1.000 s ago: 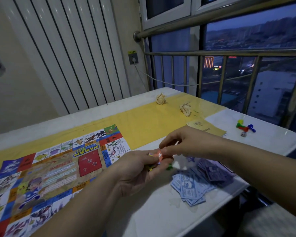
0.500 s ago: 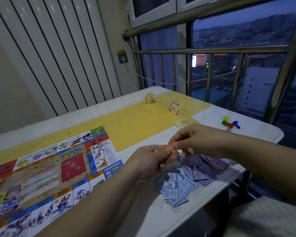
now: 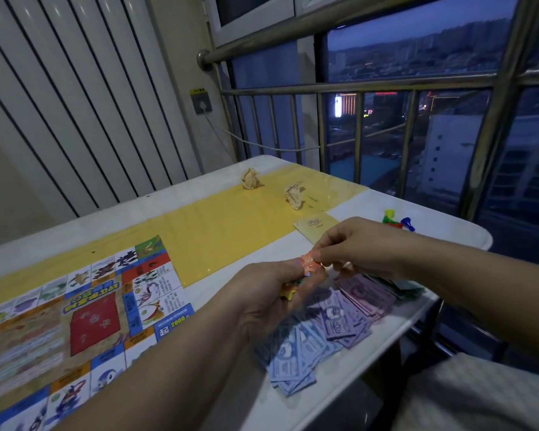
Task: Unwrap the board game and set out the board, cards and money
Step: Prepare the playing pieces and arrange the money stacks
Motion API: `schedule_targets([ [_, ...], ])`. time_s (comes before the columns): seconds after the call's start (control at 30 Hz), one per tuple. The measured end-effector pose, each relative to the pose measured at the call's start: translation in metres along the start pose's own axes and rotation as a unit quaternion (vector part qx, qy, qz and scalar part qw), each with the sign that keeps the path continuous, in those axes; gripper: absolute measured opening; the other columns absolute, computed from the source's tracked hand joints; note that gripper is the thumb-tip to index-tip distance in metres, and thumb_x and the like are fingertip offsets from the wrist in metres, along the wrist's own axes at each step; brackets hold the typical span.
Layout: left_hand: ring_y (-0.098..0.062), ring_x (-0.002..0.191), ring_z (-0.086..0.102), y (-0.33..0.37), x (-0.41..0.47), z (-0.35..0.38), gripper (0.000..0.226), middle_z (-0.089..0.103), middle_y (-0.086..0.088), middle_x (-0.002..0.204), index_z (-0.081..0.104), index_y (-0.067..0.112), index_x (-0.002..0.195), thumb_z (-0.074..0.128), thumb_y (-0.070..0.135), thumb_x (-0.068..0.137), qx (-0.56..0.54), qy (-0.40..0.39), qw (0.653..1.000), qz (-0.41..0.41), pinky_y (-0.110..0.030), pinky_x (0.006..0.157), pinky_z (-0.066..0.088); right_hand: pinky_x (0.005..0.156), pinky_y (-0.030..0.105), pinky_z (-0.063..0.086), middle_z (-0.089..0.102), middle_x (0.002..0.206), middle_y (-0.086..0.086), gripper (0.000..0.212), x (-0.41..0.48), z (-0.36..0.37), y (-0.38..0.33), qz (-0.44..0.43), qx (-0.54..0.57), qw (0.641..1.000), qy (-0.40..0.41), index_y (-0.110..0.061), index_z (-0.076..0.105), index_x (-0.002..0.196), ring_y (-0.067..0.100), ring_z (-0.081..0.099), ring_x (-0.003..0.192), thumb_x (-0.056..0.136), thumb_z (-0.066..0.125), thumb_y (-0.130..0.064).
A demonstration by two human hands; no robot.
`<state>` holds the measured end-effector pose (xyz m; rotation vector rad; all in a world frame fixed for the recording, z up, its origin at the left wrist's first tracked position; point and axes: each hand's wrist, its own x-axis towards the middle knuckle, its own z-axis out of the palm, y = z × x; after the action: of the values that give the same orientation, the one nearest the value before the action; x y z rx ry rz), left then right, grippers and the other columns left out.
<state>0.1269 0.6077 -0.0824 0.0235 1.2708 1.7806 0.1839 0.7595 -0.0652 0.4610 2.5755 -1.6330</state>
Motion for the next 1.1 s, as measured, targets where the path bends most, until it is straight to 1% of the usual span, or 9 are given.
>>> schedule_targets([
  [0.2,-0.015,0.065,0.068,-0.002,0.015,0.003,0.017,0.066,-0.023,0.091,0.062,-0.013,0.099,0.053,0.000,0.092,0.011,0.004,1.000,0.008,-0.020,0.057,0.055,0.064,0.023,0.048,0.064,0.078,0.005,0.008,0.006,-0.007,0.000,0.001,-0.004,1.000,-0.005,-0.009,0.071,0.086,0.012,0.055,0.070,0.088,0.064,-0.013],
  [0.3,-0.016,0.064,0.067,-0.001,0.018,0.008,0.016,0.067,-0.022,0.089,0.062,-0.010,0.095,0.055,0.003,0.092,0.004,0.012,1.000,0.001,-0.018,0.049,0.055,0.064,0.024,0.046,0.063,0.075,0.002,0.009,0.010,-0.010,-0.002,0.009,-0.004,1.000,-0.015,-0.010,0.070,0.085,0.011,0.054,0.071,0.089,0.062,-0.012],
  [0.43,-0.028,0.083,0.065,0.009,0.015,0.011,0.018,0.065,-0.026,0.096,0.058,-0.008,0.098,0.051,0.008,0.096,-0.101,0.014,0.994,-0.035,-0.034,0.054,0.056,0.063,0.021,0.043,0.066,0.078,-0.003,0.009,0.016,-0.027,-0.002,-0.010,-0.046,0.998,0.039,-0.013,0.071,0.087,0.009,0.053,0.071,0.089,0.063,-0.016],
  [0.5,-0.032,0.093,0.063,0.014,0.013,0.008,0.020,0.064,-0.027,0.099,0.057,-0.007,0.095,0.048,0.010,0.098,-0.119,0.023,0.992,-0.040,-0.037,0.065,0.057,0.057,0.013,0.040,0.067,0.079,-0.007,0.006,0.020,-0.040,0.003,-0.028,-0.136,0.987,0.085,-0.018,0.072,0.087,0.005,0.053,0.067,0.087,0.066,-0.019],
  [0.57,-0.036,0.107,0.059,0.017,0.012,0.003,0.021,0.061,-0.030,0.112,0.056,-0.009,0.095,0.045,0.008,0.098,-0.132,0.028,0.990,-0.041,-0.042,0.086,0.054,0.050,0.008,0.035,0.064,0.075,-0.015,0.005,0.024,-0.046,0.010,-0.021,-0.206,0.974,0.089,-0.023,0.072,0.085,0.000,0.052,0.065,0.087,0.067,-0.022],
  [0.63,-0.039,0.114,0.055,0.019,0.010,0.000,0.020,0.056,-0.031,0.121,0.056,-0.010,0.100,0.042,0.003,0.097,-0.136,0.020,0.989,-0.049,-0.046,0.096,0.046,0.058,0.012,0.038,0.064,0.077,-0.019,0.006,0.028,-0.048,0.018,0.004,-0.250,0.966,0.067,-0.025,0.073,0.086,-0.001,0.054,0.071,0.086,0.067,-0.024],
  [0.73,-0.042,0.117,0.053,0.018,0.008,-0.002,0.023,0.055,-0.031,0.122,0.055,-0.009,0.107,0.037,-0.005,0.093,-0.133,0.004,0.990,-0.055,-0.045,0.085,0.053,0.074,0.023,0.044,0.066,0.081,-0.017,0.008,0.032,-0.048,0.025,0.031,-0.306,0.951,0.042,-0.025,0.076,0.088,0.002,0.055,0.077,0.084,0.068,-0.027],
  [0.93,-0.045,0.119,0.050,0.018,0.000,-0.006,0.027,0.051,-0.035,0.127,0.049,-0.015,0.110,0.029,-0.015,0.091,-0.128,0.000,0.991,-0.041,-0.046,0.106,0.037,0.077,0.024,0.049,0.068,0.088,-0.013,0.016,0.030,-0.039,0.021,0.008,-0.353,0.933,0.072,-0.024,0.075,0.097,0.003,0.058,0.080,0.088,0.062,-0.024],
  [1.1,-0.043,0.113,0.054,0.019,-0.005,-0.009,0.030,0.054,-0.034,0.124,0.049,-0.017,0.114,0.028,-0.016,0.092,-0.105,0.000,0.994,-0.027,-0.049,0.098,0.040,0.090,0.032,0.046,0.064,0.120,-0.006,0.026,0.033,-0.030,0.019,0.023,-0.451,0.890,0.062,-0.029,0.068,0.115,0.018,0.055,0.107,0.095,0.053,-0.022],
])
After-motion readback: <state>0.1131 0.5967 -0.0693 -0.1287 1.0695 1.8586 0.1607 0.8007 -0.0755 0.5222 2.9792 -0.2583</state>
